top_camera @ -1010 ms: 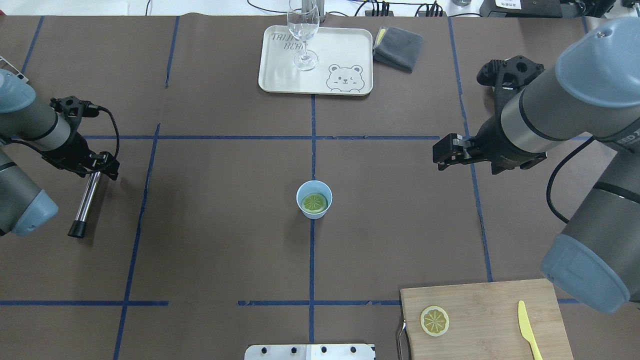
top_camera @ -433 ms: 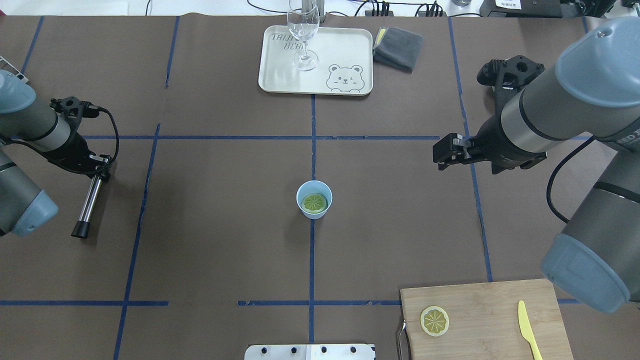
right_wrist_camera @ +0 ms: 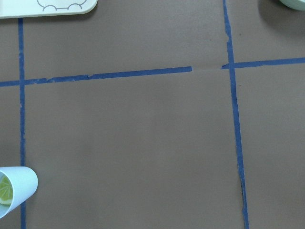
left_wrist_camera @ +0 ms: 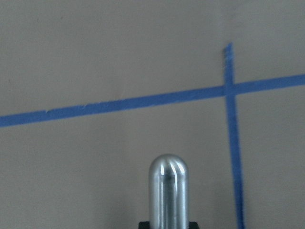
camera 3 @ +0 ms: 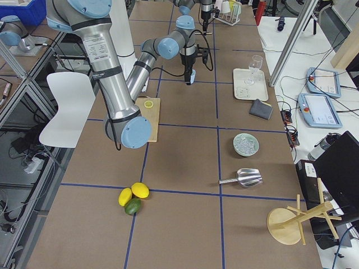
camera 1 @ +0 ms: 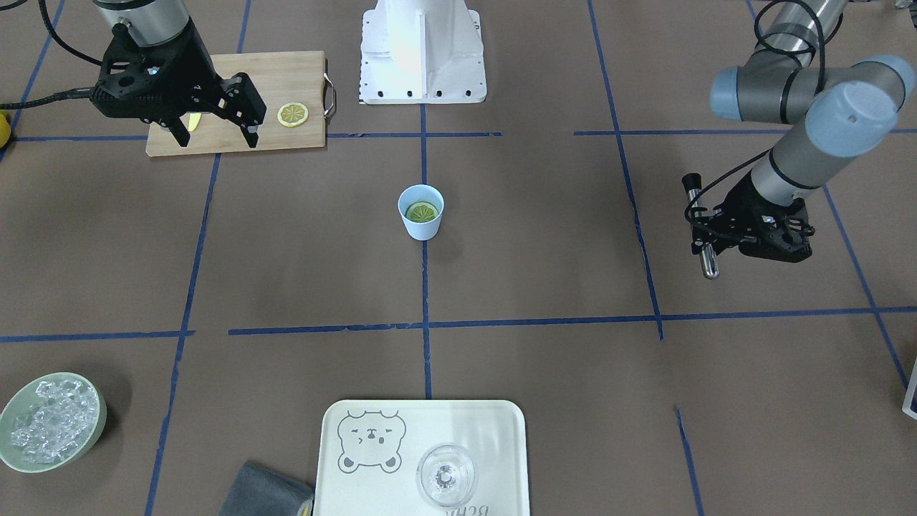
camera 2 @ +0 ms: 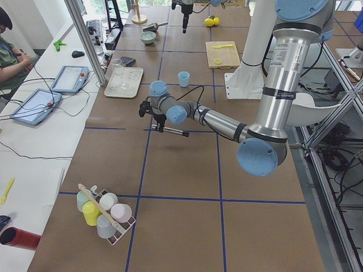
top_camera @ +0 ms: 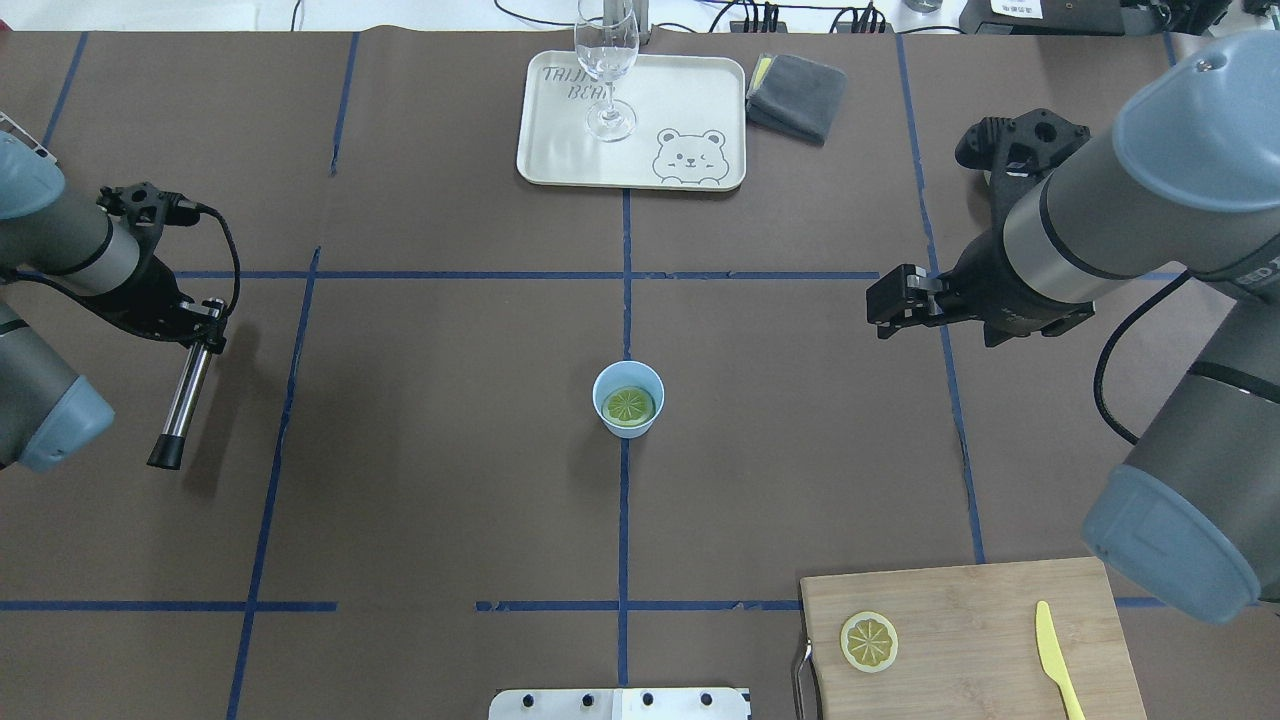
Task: Squeeze lemon into cup
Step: 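Grasp and lift the muddler with the left gripper while the right arm moves off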
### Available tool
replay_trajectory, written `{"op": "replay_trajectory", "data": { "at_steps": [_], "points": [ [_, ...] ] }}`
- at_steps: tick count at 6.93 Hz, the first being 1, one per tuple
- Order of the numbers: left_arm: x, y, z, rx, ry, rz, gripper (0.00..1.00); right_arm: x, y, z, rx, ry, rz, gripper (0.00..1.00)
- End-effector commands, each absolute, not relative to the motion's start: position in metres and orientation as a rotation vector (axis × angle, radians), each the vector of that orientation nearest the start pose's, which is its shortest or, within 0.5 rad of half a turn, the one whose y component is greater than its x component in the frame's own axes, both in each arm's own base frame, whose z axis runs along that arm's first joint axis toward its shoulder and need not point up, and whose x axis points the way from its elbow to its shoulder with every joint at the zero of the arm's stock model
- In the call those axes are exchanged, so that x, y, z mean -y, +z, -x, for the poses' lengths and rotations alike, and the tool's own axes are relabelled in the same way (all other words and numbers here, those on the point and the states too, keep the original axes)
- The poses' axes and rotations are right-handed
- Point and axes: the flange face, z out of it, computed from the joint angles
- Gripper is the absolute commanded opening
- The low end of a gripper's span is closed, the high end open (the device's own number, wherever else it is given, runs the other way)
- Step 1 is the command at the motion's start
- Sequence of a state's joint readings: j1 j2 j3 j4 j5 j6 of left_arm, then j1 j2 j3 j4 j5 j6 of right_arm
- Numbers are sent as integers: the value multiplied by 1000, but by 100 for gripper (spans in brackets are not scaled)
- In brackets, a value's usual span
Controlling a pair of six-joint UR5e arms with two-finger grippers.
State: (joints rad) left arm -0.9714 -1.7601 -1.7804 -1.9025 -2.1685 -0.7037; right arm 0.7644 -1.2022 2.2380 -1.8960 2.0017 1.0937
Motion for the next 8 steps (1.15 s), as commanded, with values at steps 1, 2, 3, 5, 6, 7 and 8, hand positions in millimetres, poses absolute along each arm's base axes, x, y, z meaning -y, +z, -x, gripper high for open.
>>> {"op": "replay_trajectory", "data": {
  "at_steps": [1,2,3,5,6,7,8],
  "points": [
    [506,329,-219,-799,32,-563,0,407,223,281,813,130,-78,100],
    [498,310,-219,-784,-42,-624,0,408,223,279,825,125,-62,100],
    [483,285,-219,-796,-50,-698,0,409,223,276,832,128,-54,100],
    [431,215,-256,-931,-104,-780,0,411,223,273,836,131,-49,100],
    [410,192,-294,-972,-69,-803,0,414,223,268,841,139,-46,100],
    [392,167,-325,-978,-135,-877,0,419,226,258,842,154,-46,100],
    [373,162,-349,-934,-192,-954,0,423,226,250,847,158,-47,100]
  ]
}}
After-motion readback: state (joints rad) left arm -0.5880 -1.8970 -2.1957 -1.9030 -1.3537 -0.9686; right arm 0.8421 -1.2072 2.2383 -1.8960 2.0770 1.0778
